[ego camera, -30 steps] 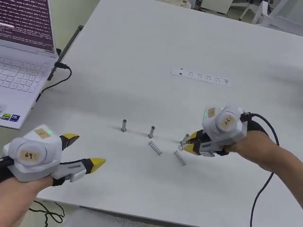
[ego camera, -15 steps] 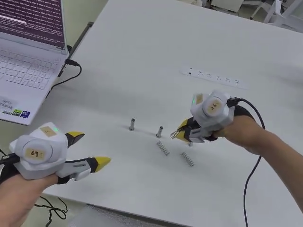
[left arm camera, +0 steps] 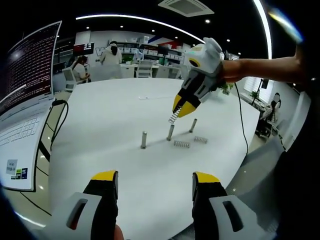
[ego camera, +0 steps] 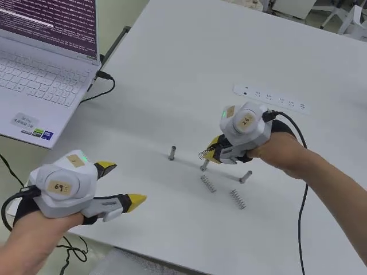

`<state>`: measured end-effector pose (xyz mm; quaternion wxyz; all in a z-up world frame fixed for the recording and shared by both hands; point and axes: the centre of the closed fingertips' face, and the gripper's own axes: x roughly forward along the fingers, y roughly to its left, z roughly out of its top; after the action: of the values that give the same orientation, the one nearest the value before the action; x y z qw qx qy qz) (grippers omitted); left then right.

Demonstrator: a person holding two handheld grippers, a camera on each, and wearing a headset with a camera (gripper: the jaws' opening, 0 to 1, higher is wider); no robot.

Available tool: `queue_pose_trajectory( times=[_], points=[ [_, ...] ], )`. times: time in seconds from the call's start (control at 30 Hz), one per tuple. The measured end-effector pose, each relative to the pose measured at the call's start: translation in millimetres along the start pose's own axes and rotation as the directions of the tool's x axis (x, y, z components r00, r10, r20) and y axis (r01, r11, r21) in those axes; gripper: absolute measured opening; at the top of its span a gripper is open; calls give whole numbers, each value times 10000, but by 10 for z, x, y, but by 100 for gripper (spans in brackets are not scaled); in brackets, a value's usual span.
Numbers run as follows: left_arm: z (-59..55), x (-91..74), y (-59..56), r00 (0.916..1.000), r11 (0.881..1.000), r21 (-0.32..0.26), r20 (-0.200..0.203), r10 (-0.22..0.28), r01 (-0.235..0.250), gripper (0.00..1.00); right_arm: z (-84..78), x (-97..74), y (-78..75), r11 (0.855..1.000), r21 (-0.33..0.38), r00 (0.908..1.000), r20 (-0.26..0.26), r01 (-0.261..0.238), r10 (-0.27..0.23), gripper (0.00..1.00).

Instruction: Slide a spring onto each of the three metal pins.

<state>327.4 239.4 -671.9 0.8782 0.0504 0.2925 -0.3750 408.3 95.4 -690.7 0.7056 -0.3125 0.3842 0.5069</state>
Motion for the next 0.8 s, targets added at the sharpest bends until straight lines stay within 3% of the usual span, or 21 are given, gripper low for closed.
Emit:
queue_pose_trajectory(
  times=[0.4, 0.8],
  points=[
    [1, 42, 1, 9999, 9999, 20, 52, -148, 148, 55, 162, 259, -27, 9996, -236, 9998, -146, -134, 131, 9],
    [-92, 25, 61, 9998, 9998, -142, -103, -157, 155, 55, 246, 416, -76, 9995, -287, 9992, -367, -141, 130, 9]
  ],
)
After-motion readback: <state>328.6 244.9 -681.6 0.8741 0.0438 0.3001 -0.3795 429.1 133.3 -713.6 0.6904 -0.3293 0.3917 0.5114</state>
